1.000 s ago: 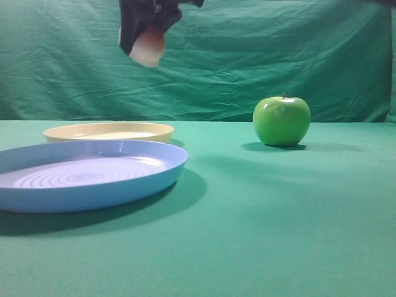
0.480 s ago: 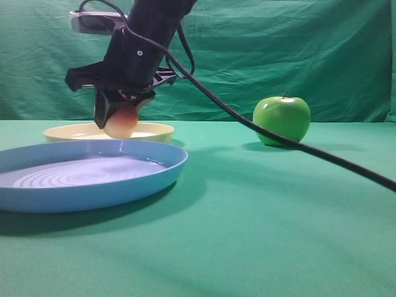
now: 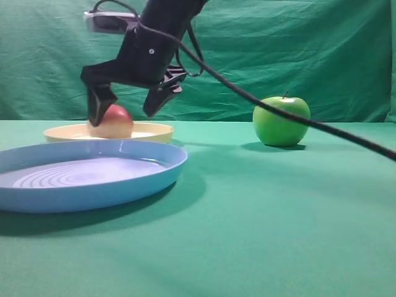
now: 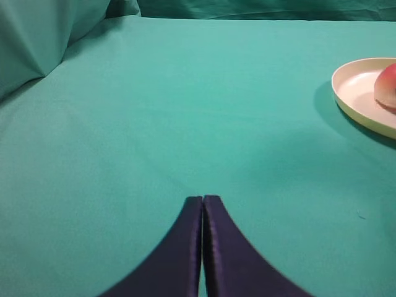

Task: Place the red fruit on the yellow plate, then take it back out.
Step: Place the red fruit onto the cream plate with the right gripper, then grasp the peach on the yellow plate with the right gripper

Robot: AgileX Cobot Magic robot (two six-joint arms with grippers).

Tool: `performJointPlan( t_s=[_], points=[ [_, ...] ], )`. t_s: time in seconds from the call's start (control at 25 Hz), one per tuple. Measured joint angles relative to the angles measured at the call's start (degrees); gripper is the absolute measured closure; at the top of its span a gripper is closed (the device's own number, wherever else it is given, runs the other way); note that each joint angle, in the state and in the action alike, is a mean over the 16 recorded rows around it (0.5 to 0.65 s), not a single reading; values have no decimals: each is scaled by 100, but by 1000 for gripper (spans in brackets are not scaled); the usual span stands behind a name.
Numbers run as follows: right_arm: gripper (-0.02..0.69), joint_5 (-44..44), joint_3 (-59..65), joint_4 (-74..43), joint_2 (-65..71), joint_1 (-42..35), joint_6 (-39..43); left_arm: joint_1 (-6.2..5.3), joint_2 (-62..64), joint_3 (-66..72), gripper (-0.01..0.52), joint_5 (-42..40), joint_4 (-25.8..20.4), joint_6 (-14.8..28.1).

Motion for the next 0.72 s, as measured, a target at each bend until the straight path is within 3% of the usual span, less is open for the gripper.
performJointPlan(
  t_s=[0.4, 0.56, 0.72],
  points=[
    [565, 1588, -163, -244, -1422, -141, 691, 0, 0, 0, 514, 0, 0, 0],
    [643, 1940, 6, -418, -2034, -144, 1002, 0, 0, 0, 514, 0, 0, 0],
    [665, 2156, 385, -591, -2707, -144, 1342, 0, 0, 0, 514, 0, 0, 0]
  ],
)
